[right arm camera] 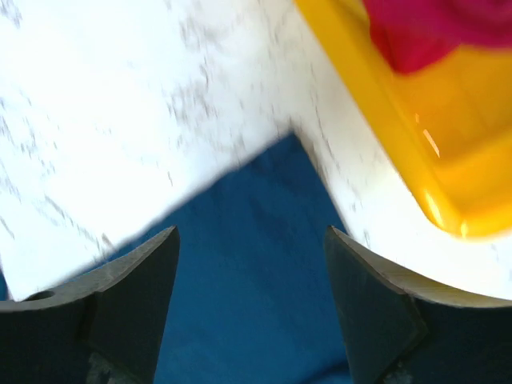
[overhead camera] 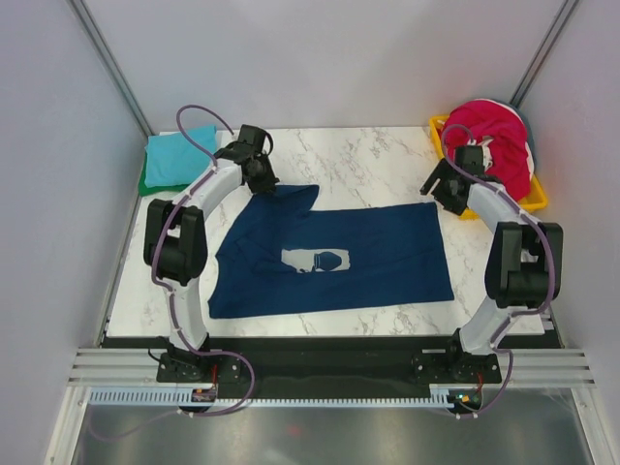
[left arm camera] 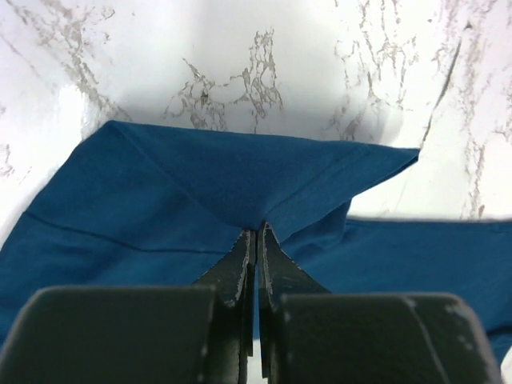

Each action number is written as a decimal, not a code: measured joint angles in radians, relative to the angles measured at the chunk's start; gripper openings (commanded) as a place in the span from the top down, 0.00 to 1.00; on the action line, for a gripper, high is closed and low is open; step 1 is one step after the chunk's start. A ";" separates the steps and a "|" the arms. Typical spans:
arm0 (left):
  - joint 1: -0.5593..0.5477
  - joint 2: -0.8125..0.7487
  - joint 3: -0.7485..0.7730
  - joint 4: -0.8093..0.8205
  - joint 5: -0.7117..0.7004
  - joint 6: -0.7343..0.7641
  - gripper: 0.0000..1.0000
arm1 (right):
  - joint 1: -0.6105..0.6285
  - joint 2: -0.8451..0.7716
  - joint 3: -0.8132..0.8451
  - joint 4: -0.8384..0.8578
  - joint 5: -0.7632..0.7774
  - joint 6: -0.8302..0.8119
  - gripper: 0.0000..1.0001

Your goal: Fold and stack the t-shirts

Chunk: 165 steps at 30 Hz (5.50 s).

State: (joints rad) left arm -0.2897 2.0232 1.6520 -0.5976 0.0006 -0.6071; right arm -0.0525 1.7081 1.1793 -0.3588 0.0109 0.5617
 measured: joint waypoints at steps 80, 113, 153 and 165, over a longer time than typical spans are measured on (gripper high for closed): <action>0.060 -1.252 -0.837 -0.325 0.201 -0.005 0.53 | -0.011 -0.367 -0.339 -0.069 0.060 -0.041 0.22; -0.127 0.621 0.801 -0.049 0.141 -0.073 0.47 | 1.063 -0.430 -0.549 0.060 0.096 0.478 0.27; -0.066 -1.437 -0.760 -0.012 0.066 0.169 0.28 | 0.616 0.839 1.094 -0.270 0.215 -0.039 0.59; -0.058 -1.451 -0.866 -0.082 -0.009 0.189 0.28 | 0.586 1.065 1.371 -0.014 0.063 -0.106 0.22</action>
State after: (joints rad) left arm -0.3481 0.5724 0.7856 -0.6796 -0.0086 -0.4179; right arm 0.5339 2.7731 2.5507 -0.3733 0.0734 0.4561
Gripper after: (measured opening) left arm 0.714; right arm 0.688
